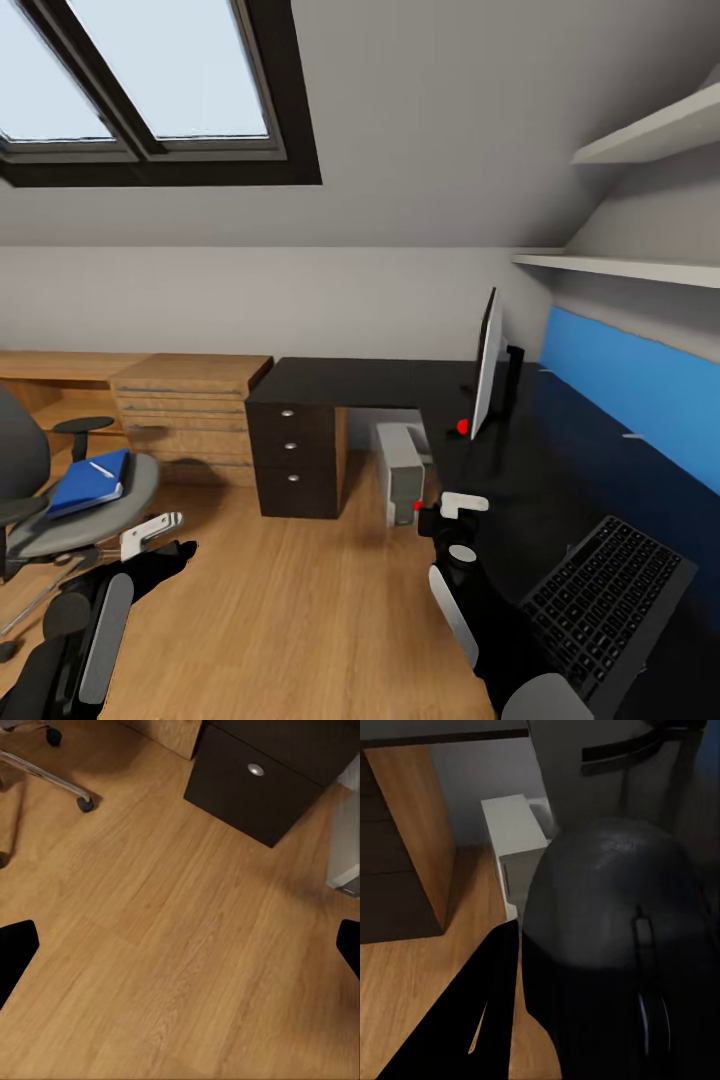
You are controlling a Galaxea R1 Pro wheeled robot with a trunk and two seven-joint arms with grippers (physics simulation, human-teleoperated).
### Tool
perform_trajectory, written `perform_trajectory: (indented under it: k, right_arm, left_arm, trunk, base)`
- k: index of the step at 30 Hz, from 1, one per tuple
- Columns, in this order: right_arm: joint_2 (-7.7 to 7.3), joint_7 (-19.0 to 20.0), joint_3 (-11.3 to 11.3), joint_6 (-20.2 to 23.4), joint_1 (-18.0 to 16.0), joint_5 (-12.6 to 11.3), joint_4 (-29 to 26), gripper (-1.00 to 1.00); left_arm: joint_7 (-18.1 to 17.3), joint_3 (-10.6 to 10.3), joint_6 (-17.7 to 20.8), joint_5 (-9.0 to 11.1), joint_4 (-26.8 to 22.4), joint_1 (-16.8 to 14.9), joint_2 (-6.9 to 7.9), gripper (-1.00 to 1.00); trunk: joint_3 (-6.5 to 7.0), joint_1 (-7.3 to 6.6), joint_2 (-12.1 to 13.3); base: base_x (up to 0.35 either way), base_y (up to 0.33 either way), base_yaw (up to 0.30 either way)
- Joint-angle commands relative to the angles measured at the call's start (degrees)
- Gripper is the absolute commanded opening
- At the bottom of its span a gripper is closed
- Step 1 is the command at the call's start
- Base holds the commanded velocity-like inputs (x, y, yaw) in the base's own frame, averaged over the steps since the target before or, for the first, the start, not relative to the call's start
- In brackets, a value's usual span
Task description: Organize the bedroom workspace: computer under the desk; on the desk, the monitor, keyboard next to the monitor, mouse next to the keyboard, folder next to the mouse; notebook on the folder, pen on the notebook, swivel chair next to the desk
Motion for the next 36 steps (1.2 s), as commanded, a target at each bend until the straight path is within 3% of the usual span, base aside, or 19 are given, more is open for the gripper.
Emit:
perform_trajectory:
  k: [1, 13, 26, 36]
  right_arm:
    - [-0.02, -0.3, 0.1, 0.2, 0.0, -0.4, -0.1, -1.0]
    - [-0.13, -0.3, 0.1, 0.2, 0.0, -0.3, -0.1, -1.0]
    - [-0.19, -0.3, 0.1, 0.2, 0.0, -0.1, -0.1, -1.0]
    - [-0.18, -0.3, 0.1, 0.1, 0.0, 0.0, -0.1, -1.0]
  left_arm:
    - [0.5, 0.0, 0.2, 0.6, 0.0, 0.0, 0.02, 1.0]
    - [0.5, 0.0, 0.2, 0.6, 0.0, 0.0, -0.02, 1.0]
    - [0.5, 0.0, -0.2, 0.6, 0.6, 0.0, -0.11, 1.0]
    - [0.5, 0.0, -0.2, 0.6, 0.6, 0.0, -0.15, 1.0]
  trunk:
    - [-0.07, 0.0, 0.0]
    - [-0.07, 0.0, 0.0]
    - [-0.07, 0.0, 0.0]
    - [1.73, -2.2, 4.0]
  base:
    - [-0.032, 0.331, 0.0]
    - [-0.003, 0.333, 0.0]
    - [0.059, 0.084, 0.0]
    - [0.26, 0.234, 0.0]
